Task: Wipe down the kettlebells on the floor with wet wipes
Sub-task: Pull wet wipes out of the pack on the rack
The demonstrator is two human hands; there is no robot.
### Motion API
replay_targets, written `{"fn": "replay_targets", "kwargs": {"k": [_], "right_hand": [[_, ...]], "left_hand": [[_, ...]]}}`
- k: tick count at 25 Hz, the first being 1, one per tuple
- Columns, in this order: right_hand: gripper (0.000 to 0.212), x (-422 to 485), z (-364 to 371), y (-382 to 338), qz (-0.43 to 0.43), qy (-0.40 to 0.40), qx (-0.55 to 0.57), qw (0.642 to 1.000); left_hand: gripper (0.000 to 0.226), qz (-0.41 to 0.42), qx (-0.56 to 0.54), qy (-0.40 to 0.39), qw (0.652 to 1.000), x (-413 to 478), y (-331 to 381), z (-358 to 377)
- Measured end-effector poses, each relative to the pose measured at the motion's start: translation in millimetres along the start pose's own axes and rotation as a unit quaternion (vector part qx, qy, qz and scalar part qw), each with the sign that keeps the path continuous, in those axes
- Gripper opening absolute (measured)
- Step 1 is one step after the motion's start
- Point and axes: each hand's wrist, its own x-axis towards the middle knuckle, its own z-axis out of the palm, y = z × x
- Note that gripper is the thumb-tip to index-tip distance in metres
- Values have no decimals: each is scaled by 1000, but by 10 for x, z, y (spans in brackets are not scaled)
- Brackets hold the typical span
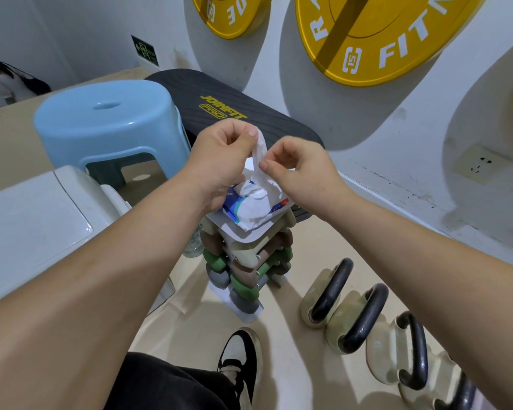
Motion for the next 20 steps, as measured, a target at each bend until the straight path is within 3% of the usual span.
{"fn": "replay_targets", "kwargs": {"k": [2,7,10,14,18,20], "right_hand": [[13,-36,10,73,28,-12,-15,999],[78,-59,60,102,74,-57,-45,995],[73,-46,156,50,76,-54,-92,991],[77,-84,241,53,110,-54,-55,991],[69,-98,236,31,123,-60,-35,990],[58,-98,212,40,135,-59,7,989]], "left_hand": [[18,15,-4,20,1000,-16,37,27],[15,-23,-66,7,998,-56,127,53],[18,-30,-81,7,996,-67,140,61],[25,-8,-105,81,991,-22,211,57],[27,149,22,141,978,-16,245,83],[27,210,26,171,962,-16,329,66]]}}
